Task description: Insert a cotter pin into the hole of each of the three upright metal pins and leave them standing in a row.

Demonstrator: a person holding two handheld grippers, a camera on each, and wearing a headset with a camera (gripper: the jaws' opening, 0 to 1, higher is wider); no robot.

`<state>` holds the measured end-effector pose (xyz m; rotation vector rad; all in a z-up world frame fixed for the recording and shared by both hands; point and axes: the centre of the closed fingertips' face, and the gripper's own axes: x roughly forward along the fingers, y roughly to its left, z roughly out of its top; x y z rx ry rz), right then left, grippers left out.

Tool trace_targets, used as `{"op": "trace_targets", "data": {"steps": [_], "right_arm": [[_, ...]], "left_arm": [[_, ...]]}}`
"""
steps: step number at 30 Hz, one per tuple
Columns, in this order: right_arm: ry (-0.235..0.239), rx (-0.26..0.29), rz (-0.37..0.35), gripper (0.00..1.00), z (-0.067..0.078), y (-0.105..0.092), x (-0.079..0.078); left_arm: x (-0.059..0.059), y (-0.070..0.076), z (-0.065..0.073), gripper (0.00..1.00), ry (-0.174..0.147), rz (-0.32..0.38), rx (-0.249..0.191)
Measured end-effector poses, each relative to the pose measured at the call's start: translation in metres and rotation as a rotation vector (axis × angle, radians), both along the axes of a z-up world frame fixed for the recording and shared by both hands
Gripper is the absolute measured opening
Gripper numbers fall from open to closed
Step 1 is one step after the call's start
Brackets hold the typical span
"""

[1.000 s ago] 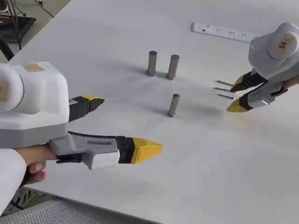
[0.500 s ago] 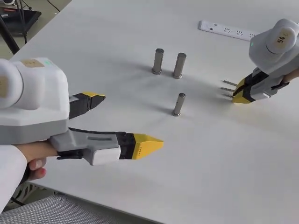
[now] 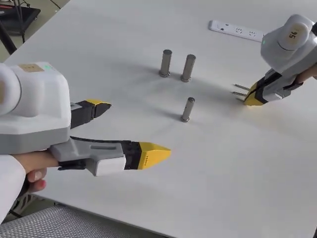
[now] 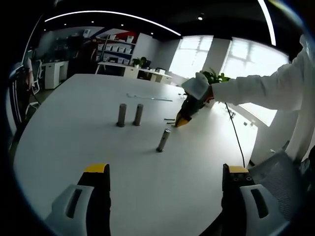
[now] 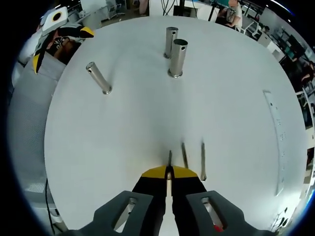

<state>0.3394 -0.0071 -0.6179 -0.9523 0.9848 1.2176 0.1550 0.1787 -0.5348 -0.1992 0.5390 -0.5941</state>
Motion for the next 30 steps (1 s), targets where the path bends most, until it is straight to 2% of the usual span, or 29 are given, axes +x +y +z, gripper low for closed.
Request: {"op": "trace_targets", "data": {"steps": [1, 6, 9, 18, 21, 28, 30], "right_arm": [[0.007, 0.001, -0.036, 0.00, 0.000, 0.000, 0.000], [-0.014, 0.009, -0.006, 0.00, 0.001, 0.000, -0.001], [-0.001, 0.017, -0.016, 0.00, 0.001, 0.002, -0.005], [-0.067, 0.024, -0.054, 0.00, 0.015, -0.004, -0.007], [-0.100, 0.025, -0.066, 0.00, 0.021, -0.011, -0.009], [-0.138, 0.123, -0.093, 0.00, 0.039, -0.009, -0.026], [-0.154, 0.154, -0.099, 0.00, 0.044, -0.007, -0.030]], "left_arm": [[0.000, 0.000, 0.000, 0.94, -0.001, -0.001, -0.001], [0.001, -0.003, 0.005, 0.94, -0.020, -0.010, -0.003], [0.001, -0.005, 0.007, 0.94, -0.023, -0.020, -0.002], [0.000, -0.014, 0.009, 0.94, -0.015, -0.053, 0.003], [0.002, -0.017, 0.012, 0.96, -0.024, -0.063, -0.001], [0.006, -0.026, 0.019, 0.95, -0.032, -0.092, 0.008], [0.006, -0.029, 0.019, 0.91, -0.030, -0.104, 0.014]]}}
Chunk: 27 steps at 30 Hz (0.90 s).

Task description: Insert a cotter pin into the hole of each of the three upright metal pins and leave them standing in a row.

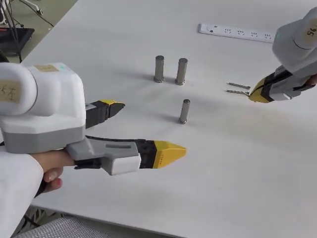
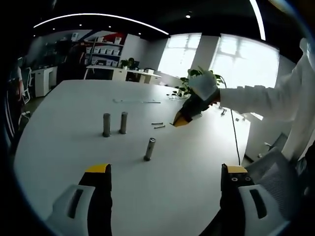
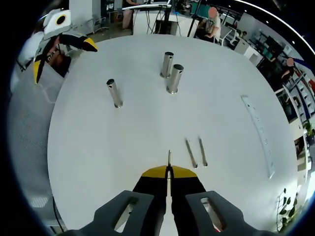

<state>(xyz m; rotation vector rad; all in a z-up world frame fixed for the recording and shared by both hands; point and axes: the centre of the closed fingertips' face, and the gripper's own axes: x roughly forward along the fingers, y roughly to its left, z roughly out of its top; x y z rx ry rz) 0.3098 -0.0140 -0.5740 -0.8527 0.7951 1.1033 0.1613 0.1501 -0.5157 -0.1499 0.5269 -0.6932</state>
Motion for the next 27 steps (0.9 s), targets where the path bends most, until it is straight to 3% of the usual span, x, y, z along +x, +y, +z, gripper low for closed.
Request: {"op": "trace_targets", "data": {"steps": [5, 7, 15, 18, 19, 22, 27], "right_arm": [[-0.049, 0.077, 0.024, 0.00, 0.014, 0.010, -0.022], [-0.037, 0.139, -0.005, 0.00, 0.020, 0.016, -0.030], [-0.112, 0.212, 0.045, 0.00, 0.039, 0.025, -0.051], [-0.139, 0.236, 0.080, 0.00, 0.045, 0.032, -0.062], [-0.168, 0.244, 0.114, 0.00, 0.048, 0.036, -0.066], [-0.184, 0.256, 0.139, 0.00, 0.051, 0.042, -0.075], [-0.231, 0.273, 0.195, 0.00, 0.059, 0.053, -0.091]], "left_arm": [[0.001, -0.008, -0.002, 0.88, 0.020, -0.027, 0.011], [0.002, -0.013, 0.001, 0.88, 0.021, -0.040, 0.003], [0.008, -0.028, 0.002, 0.83, 0.052, -0.063, -0.016], [0.009, -0.034, 0.005, 0.80, 0.049, -0.077, -0.025], [0.010, -0.037, 0.006, 0.80, 0.048, -0.082, -0.029], [0.013, -0.042, 0.008, 0.77, 0.045, -0.094, -0.035], [0.019, -0.055, 0.015, 0.71, 0.063, -0.117, -0.086]]}}
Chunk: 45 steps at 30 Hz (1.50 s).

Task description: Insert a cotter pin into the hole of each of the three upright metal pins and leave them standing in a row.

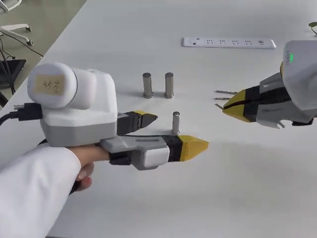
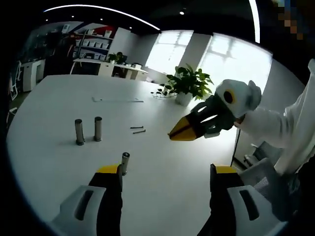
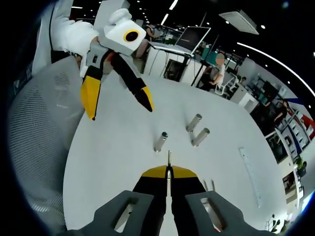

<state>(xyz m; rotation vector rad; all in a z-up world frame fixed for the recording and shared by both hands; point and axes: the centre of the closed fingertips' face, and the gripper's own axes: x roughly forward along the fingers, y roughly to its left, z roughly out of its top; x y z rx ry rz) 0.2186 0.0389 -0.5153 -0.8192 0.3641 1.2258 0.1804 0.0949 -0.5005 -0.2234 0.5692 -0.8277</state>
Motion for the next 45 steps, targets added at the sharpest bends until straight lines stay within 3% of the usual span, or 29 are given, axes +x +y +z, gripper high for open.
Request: {"op": "trace_targets", "data": {"steps": [4, 12, 18, 23, 32, 45], "right_arm": [[-0.035, 0.003, 0.033, 0.00, 0.003, 0.007, -0.009], [-0.070, -0.013, 0.079, 0.00, 0.002, 0.013, -0.024], [-0.080, -0.007, 0.095, 0.00, 0.005, 0.016, -0.030], [-0.084, 0.003, 0.107, 0.00, 0.005, 0.019, -0.030], [-0.092, 0.004, 0.129, 0.00, 0.007, 0.024, -0.032], [-0.117, -0.009, 0.152, 0.00, 0.011, 0.026, -0.034]], "left_arm": [[0.005, -0.008, 0.003, 0.69, 0.044, 0.002, -0.040], [0.008, -0.023, 0.008, 0.46, 0.095, -0.005, -0.120], [0.008, -0.028, 0.008, 0.32, 0.134, -0.006, -0.153], [0.009, -0.029, 0.004, 0.29, 0.145, 0.003, -0.139], [0.007, -0.031, 0.001, 0.11, 0.180, 0.002, -0.153], [0.006, -0.030, 0.002, 0.04, 0.187, 0.002, -0.162]]}}
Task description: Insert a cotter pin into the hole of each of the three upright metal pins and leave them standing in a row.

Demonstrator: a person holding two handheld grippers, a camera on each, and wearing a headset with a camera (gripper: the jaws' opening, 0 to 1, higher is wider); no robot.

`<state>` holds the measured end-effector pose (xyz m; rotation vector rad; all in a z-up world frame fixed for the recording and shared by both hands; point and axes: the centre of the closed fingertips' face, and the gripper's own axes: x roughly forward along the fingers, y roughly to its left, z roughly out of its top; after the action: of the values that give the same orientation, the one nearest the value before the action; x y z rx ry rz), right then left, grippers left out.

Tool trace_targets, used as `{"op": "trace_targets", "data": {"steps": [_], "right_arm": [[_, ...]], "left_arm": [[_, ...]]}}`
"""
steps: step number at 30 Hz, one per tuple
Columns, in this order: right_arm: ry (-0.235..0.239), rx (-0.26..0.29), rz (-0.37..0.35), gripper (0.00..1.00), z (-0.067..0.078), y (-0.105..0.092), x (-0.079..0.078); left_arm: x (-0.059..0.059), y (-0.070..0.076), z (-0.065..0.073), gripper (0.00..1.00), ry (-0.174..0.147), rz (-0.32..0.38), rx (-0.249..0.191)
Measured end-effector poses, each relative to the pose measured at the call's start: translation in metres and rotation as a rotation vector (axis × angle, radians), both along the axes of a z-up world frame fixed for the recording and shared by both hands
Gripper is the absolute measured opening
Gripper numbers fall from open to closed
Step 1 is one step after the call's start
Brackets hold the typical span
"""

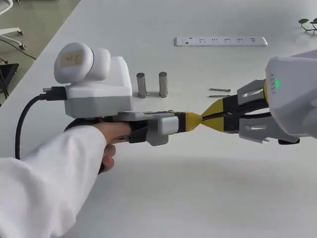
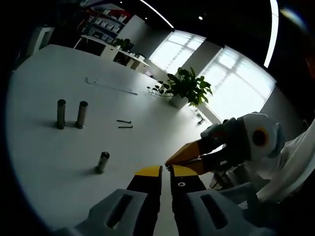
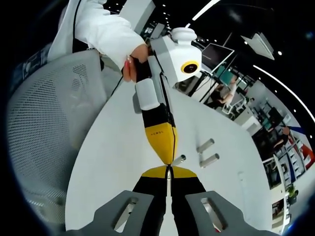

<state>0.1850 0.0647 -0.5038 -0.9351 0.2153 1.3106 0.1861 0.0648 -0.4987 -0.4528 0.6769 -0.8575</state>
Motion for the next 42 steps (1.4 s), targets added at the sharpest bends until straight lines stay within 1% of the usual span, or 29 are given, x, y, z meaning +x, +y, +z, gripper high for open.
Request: {"op": "trace_targets", "data": {"steps": [3, 7, 11, 14, 19, 21, 23, 24, 27, 28, 30, 32, 33, 34, 36, 37, 38, 39, 40, 41, 42], "right_arm": [[-0.002, -0.004, 0.007, 0.00, 0.001, 0.001, -0.001], [-0.003, -0.003, 0.009, 0.00, 0.002, 0.001, -0.002], [-0.002, -0.006, 0.014, 0.00, 0.001, 0.001, -0.004], [-0.002, -0.009, 0.017, 0.00, 0.000, 0.001, -0.004], [0.003, -0.012, 0.022, 0.00, -0.002, 0.001, -0.005], [-0.004, -0.008, 0.019, 0.00, -0.001, 0.001, -0.005], [-0.004, -0.007, 0.017, 0.00, -0.001, 0.001, -0.006], [-0.009, -0.009, 0.019, 0.00, -0.001, 0.002, -0.006], [-0.020, -0.017, 0.026, 0.00, -0.001, 0.001, -0.006], [-0.035, -0.022, 0.031, 0.00, -0.001, 0.002, -0.005], [-0.039, -0.027, 0.036, 0.00, 0.000, 0.001, -0.005], [-0.031, -0.027, 0.039, 0.00, -0.001, 0.001, -0.005], [-0.022, -0.028, 0.036, 0.00, -0.001, 0.000, -0.005], [-0.022, -0.027, 0.031, 0.00, -0.001, 0.000, -0.004], [-0.009, -0.022, -0.003, 0.08, -0.001, -0.004, 0.000], [0.025, -0.029, -0.034, 0.09, -0.004, -0.010, 0.003], [0.049, -0.028, -0.045, 0.09, -0.006, -0.012, 0.004], [0.049, -0.015, -0.046, 0.08, -0.004, -0.013, 0.005], [0.090, 0.010, -0.067, 0.09, -0.004, -0.014, 0.005], [0.129, 0.020, -0.074, 0.10, -0.007, -0.016, 0.003], [0.159, 0.044, -0.088, 0.10, -0.006, -0.016, 0.004]], "left_arm": [[-0.002, -0.002, 0.001, 0.01, 0.004, -0.013, -0.006], [-0.002, -0.002, 0.001, 0.01, 0.017, -0.011, -0.013], [-0.003, -0.001, 0.001, 0.00, 0.022, -0.022, -0.002], [-0.004, -0.002, 0.000, 0.00, 0.015, -0.028, 0.012], [-0.007, -0.002, -0.001, 0.00, -0.017, -0.052, 0.059], [-0.005, -0.001, 0.000, 0.00, -0.081, -0.070, 0.098], [-0.006, -0.002, 0.000, 0.00, -0.076, -0.077, 0.107], [-0.006, -0.002, 0.000, 0.00, -0.085, -0.084, 0.115], [-0.006, -0.002, 0.000, 0.00, -0.083, -0.089, 0.123], [-0.005, -0.003, 0.000, 0.00, -0.088, -0.085, 0.128], [-0.005, -0.004, 0.001, 0.00, -0.101, -0.091, 0.142], [-0.006, -0.004, 0.001, 0.00, -0.105, -0.099, 0.153], [-0.007, -0.004, 0.001, 0.00, -0.118, -0.106, 0.167], [-0.007, -0.004, 0.000, 0.00, -0.123, -0.111, 0.177], [-0.008, -0.003, 0.000, 0.00, -0.138, -0.122, 0.194], [-0.009, -0.002, 0.001, 0.00, -0.151, -0.130, 0.199], [-0.009, -0.002, 0.002, 0.00, -0.165, -0.135, 0.202], [-0.009, -0.001, 0.004, 0.00, -0.189, -0.143, 0.208], [-0.009, 0.000, 0.005, 0.00, -0.205, -0.150, 0.216], [-0.010, 0.001, 0.006, 0.00, -0.226, -0.162, 0.225], [-0.010, 0.002, 0.007, 0.00, -0.262, -0.184, 0.242]]}}
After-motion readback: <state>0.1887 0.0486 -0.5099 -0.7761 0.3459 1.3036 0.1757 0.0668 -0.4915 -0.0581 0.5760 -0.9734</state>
